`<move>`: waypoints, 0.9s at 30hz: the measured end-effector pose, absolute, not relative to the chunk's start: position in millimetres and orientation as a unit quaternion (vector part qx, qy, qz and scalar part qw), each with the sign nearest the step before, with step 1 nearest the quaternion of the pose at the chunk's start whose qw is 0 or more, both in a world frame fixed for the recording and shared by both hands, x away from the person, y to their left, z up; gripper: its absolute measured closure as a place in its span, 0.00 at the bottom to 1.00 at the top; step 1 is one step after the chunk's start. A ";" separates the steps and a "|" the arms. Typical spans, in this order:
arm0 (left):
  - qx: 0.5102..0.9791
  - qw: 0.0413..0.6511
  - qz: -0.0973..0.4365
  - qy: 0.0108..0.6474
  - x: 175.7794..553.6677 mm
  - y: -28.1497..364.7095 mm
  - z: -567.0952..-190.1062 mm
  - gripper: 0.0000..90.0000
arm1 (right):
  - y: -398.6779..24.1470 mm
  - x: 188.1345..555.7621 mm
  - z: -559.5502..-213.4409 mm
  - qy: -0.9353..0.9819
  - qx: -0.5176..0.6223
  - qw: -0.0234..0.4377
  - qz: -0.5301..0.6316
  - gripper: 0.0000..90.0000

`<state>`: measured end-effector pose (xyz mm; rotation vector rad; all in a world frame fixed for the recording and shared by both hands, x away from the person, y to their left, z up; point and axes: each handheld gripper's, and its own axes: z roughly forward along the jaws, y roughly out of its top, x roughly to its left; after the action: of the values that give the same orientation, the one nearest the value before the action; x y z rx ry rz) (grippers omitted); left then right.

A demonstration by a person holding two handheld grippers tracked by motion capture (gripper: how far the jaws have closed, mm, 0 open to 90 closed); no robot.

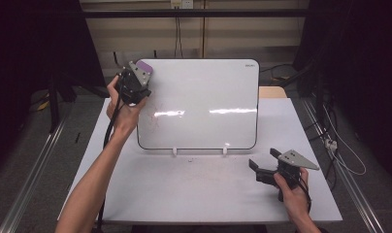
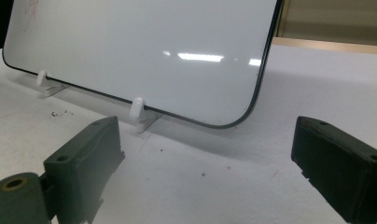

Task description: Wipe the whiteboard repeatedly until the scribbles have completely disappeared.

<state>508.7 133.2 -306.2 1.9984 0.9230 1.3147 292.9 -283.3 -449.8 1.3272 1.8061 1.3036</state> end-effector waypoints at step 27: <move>0.757 0.260 0.500 0.332 501.2 128.2 -315.3 0.46 | -281.4 294.4 -451.7 0.677 0.492 0.263 0.481 0.10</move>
<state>501.2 128.2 -315.3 2.0505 0.9002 1.3534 294.4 -281.4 -451.7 1.3301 1.8298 1.3010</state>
